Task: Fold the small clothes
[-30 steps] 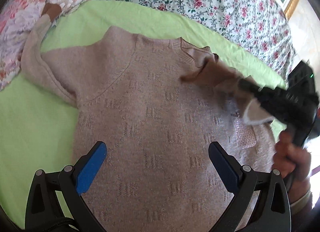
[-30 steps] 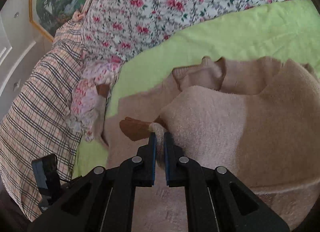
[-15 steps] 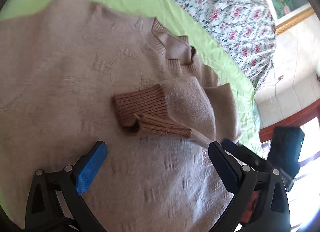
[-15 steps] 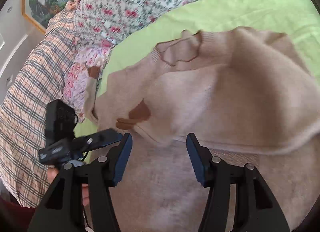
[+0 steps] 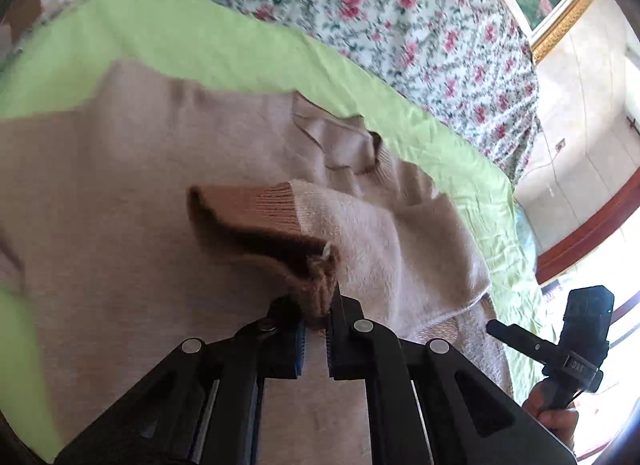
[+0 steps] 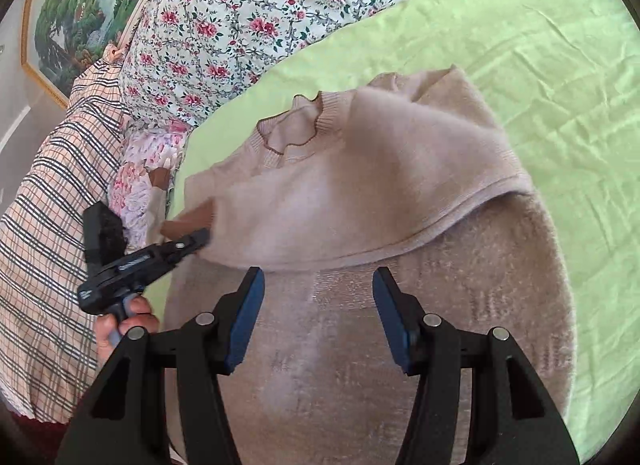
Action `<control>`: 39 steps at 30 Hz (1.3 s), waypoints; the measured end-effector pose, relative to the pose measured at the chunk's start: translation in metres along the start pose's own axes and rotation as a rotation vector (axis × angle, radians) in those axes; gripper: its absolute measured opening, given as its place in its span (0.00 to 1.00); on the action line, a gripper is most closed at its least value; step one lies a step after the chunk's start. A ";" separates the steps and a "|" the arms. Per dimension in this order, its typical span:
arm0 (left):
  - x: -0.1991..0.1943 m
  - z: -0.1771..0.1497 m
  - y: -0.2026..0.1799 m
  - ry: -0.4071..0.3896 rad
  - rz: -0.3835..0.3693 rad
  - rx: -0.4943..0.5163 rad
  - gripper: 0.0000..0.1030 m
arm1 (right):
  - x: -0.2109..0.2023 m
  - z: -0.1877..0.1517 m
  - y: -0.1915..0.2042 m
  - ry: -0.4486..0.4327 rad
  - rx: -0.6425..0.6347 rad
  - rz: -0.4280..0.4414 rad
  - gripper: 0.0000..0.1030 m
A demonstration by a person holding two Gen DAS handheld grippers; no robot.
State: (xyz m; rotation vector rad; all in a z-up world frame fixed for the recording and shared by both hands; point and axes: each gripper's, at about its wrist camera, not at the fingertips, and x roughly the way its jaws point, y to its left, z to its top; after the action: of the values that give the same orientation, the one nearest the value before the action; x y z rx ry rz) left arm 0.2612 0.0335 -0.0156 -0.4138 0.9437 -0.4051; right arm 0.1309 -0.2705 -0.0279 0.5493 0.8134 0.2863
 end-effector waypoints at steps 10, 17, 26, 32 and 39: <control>0.029 -0.004 0.013 0.087 0.049 0.044 0.05 | -0.027 0.040 -0.051 -0.077 0.064 -0.134 0.56; -0.009 -0.023 0.031 -0.010 0.089 0.049 0.05 | -0.016 0.072 -0.084 -0.097 0.064 -0.229 0.58; -0.009 -0.029 0.025 0.000 0.122 0.066 0.05 | 0.054 0.089 -0.076 0.034 -0.050 -0.252 0.09; -0.004 -0.022 0.006 -0.016 0.110 0.118 0.05 | 0.034 0.088 -0.095 -0.026 -0.001 -0.316 0.08; 0.003 -0.030 0.013 0.022 0.141 0.109 0.11 | 0.009 0.077 -0.057 -0.117 -0.086 -0.450 0.17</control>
State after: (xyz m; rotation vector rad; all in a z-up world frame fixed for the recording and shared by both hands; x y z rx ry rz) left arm 0.2399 0.0382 -0.0398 -0.2422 0.9618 -0.3311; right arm 0.1965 -0.3400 -0.0228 0.2872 0.7847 -0.1234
